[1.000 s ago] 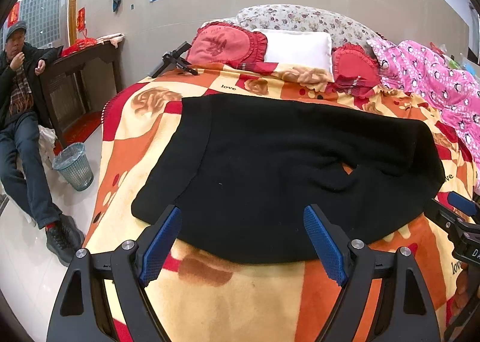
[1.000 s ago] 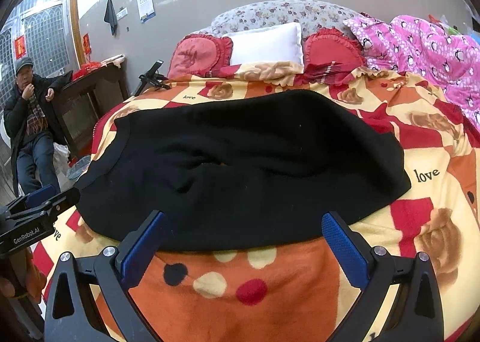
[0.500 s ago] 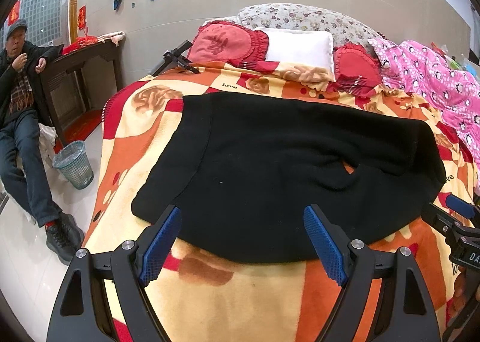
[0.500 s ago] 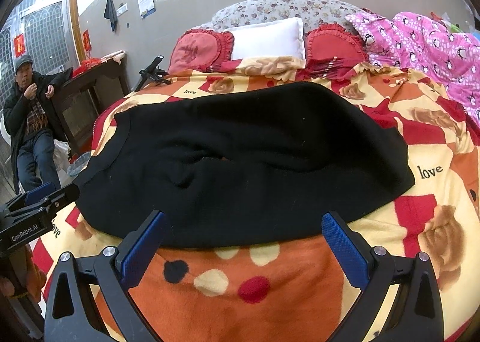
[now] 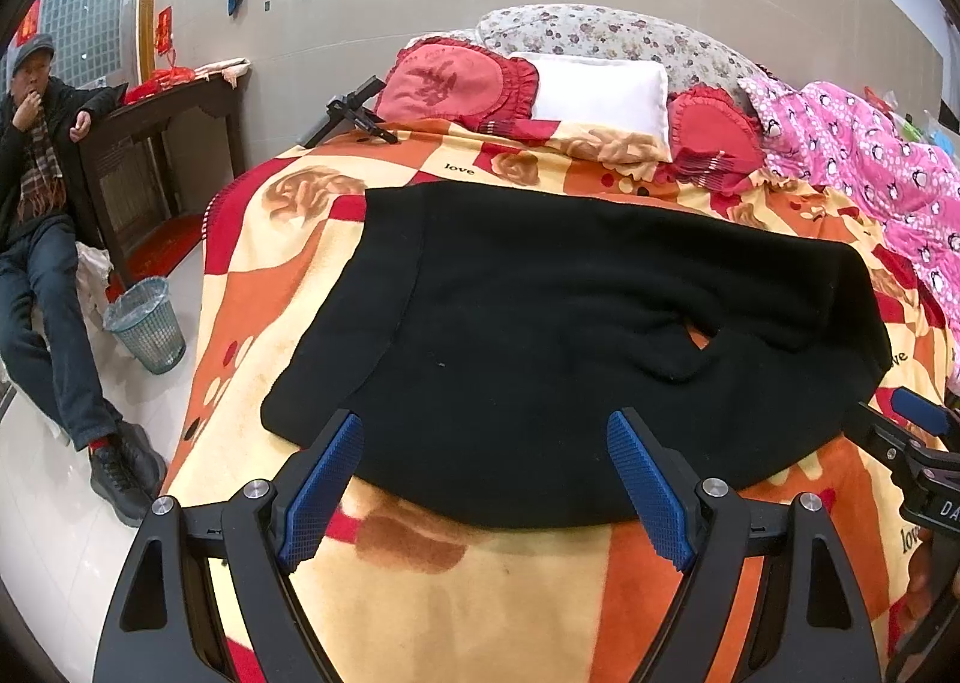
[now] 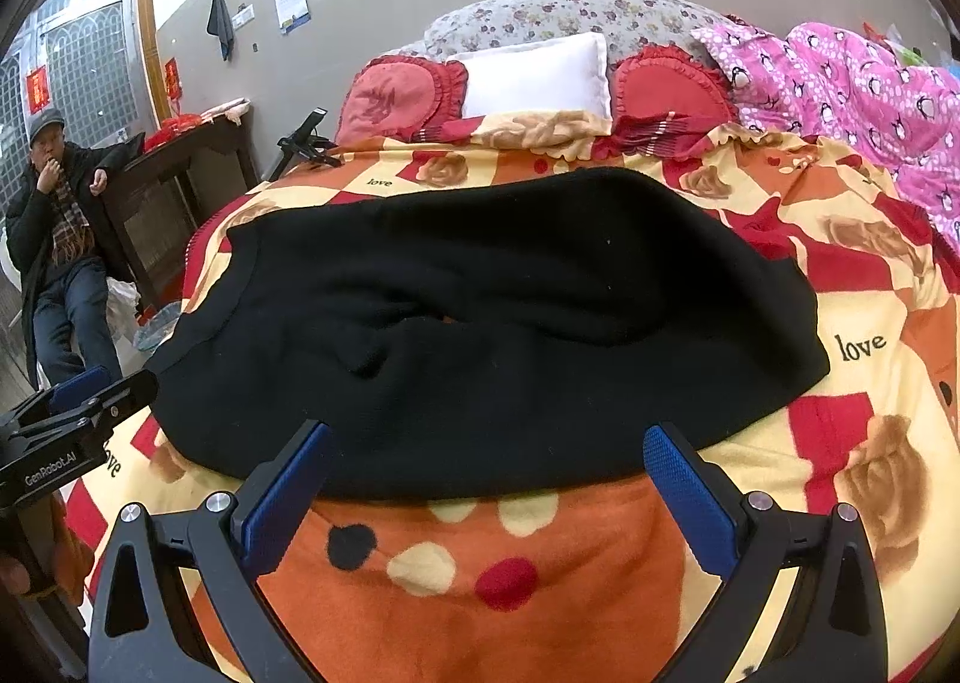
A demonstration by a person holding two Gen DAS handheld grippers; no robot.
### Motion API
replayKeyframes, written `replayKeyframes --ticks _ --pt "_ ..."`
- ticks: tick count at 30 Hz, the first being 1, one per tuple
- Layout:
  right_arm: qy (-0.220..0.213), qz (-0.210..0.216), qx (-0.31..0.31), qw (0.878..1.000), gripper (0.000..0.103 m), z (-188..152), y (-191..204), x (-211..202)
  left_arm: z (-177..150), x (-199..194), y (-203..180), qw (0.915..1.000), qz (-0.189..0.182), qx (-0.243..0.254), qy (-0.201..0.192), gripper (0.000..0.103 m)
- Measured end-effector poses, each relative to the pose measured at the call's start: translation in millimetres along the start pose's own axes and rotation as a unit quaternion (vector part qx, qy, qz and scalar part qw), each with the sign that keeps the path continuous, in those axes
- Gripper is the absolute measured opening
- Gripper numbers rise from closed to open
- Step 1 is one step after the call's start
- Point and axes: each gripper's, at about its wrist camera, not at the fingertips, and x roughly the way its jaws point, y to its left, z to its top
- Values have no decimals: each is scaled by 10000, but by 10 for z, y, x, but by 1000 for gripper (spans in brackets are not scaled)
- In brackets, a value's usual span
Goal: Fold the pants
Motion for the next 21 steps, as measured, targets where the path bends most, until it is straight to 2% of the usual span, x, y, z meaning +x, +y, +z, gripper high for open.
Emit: replayKeyframes --ticks 8,12,21 --pt "60 13 2 10000 103 -5 0 38 -9 28 49 9999 -5 -68 79 84" --pt "100 -30 74 9999 103 -23 -71 56 -26 48 174 9995 -87 -187 243 84" --pt "218 -336 378 9985 103 -112 -458 83 -1 160 480 9965 4 -656 516 84"
